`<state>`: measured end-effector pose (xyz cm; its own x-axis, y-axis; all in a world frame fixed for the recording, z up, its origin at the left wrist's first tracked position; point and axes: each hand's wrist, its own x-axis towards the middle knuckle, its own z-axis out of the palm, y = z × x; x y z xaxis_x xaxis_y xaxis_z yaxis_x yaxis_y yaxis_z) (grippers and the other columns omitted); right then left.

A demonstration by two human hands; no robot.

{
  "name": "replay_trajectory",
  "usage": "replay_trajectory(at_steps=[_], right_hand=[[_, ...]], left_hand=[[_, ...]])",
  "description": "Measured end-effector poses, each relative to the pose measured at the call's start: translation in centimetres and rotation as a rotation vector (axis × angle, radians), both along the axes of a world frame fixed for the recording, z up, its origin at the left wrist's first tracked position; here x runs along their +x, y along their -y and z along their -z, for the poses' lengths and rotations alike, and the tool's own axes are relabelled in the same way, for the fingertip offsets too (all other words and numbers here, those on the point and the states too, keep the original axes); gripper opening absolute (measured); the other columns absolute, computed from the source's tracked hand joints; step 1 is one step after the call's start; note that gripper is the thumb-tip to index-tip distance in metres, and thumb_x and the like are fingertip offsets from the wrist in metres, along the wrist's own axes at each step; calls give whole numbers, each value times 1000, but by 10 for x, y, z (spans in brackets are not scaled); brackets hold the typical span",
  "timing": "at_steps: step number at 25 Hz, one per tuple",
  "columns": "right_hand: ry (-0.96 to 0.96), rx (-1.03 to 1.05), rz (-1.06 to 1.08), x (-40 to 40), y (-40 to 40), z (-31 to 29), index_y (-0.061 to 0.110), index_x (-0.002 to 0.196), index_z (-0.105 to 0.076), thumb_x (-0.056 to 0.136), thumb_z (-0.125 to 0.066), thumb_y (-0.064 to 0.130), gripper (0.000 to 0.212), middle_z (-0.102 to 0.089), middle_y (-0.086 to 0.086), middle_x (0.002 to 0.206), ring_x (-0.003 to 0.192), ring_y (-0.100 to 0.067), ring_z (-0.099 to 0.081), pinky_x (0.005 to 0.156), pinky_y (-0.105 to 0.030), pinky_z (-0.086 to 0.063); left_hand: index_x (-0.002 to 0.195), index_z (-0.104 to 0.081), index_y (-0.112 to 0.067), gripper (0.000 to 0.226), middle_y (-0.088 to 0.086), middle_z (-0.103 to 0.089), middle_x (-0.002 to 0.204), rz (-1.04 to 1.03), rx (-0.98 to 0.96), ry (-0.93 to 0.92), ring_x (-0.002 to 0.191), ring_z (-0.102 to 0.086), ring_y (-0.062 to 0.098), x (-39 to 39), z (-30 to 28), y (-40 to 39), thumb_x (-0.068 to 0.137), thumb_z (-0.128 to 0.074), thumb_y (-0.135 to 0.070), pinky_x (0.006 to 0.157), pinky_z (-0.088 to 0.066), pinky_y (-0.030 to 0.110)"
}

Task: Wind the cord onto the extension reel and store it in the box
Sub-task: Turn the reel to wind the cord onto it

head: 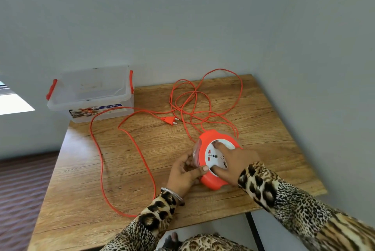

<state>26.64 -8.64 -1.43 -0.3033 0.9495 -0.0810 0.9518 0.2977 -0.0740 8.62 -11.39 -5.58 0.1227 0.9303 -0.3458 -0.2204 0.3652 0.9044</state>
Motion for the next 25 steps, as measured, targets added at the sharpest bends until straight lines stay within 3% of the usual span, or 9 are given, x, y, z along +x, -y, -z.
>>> replay_trajectory(at_steps=[3, 6, 8, 12, 14, 16, 18, 22, 25], right_hand=[[-232, -76, 291, -10, 4, -2, 41, 125, -37, 63, -44, 75, 72, -61, 9, 77, 65, -14, -57, 48, -21, -33], [-509, -134, 540, -12, 6, -4, 38, 119, -47, 60, -61, 70, 68, -66, 5, 107, 76, -12, -57, 54, -20, -36], [-598, -147, 605, -9, 9, -5, 35, 119, -48, 63, -64, 66, 66, -65, 1, 113, 82, -15, -60, 58, -19, -39], [-270, -27, 376, 7, 19, -12, 46, 126, -34, 67, -46, 72, 65, -62, 6, 71, 65, -17, -61, 54, -26, -48], [-147, 7, 311, 13, 22, -13, 49, 129, -27, 69, -38, 73, 66, -64, 6, 74, 66, -18, -62, 53, -26, -49], [-165, 34, 328, 16, 25, -15, 49, 125, -28, 67, -36, 76, 66, -62, 8, 69, 60, -15, -59, 47, -21, -42], [-367, 21, 468, 18, 26, -19, 49, 114, -36, 60, -46, 79, 62, -59, 12, 64, 54, -9, -55, 43, -18, -36], [-999, -142, 980, 15, 16, -23, 32, 98, -53, 63, -74, 56, 47, -64, -2, 108, 76, -16, -62, 57, -23, -43], [-1525, -522, 1279, 12, 14, -23, 9, 104, -54, 81, -58, 53, 49, -68, -10, 71, 32, -9, -45, 35, -16, -32]], left_hand=[[109, -63, -18, 45, 13, -61, 86, -68, 42, 10, 80, -60, 27, 7, -2, 3, 71, -78, 2, 73, -53, 58], [110, -63, -10, 44, 5, -71, 86, -119, 176, -22, 78, -66, 22, 19, -6, 12, 71, -78, 2, 69, -58, 38], [116, -60, -6, 51, 14, -72, 100, -129, 193, -27, 88, -68, 28, 25, -8, 17, 69, -80, -1, 76, -58, 39], [95, -70, -22, 25, 1, -73, 85, -22, 70, 33, 79, -71, 19, 18, -28, 4, 75, -78, -10, 59, -59, 36], [90, -70, -21, 19, -1, -69, 80, 53, 21, -17, 73, -69, 17, 10, -39, -12, 76, -78, -11, 59, -59, 36], [90, -69, -16, 21, 1, -66, 75, 117, 35, -70, 70, -66, 21, 9, -47, -22, 74, -79, -8, 61, -57, 37], [86, -69, -18, 21, -3, -67, 67, 96, 95, -74, 65, -66, 20, 18, -53, -19, 72, -80, -6, 57, -58, 34], [94, -70, -16, 28, 7, -73, 90, -98, 254, -81, 79, -70, 25, 49, -47, 4, 70, -81, -5, 66, -60, 38], [85, -69, -29, 29, 0, -65, 92, -134, 417, -238, 84, -64, 14, 59, -40, 9, 69, -82, -8, 74, -56, 28]])
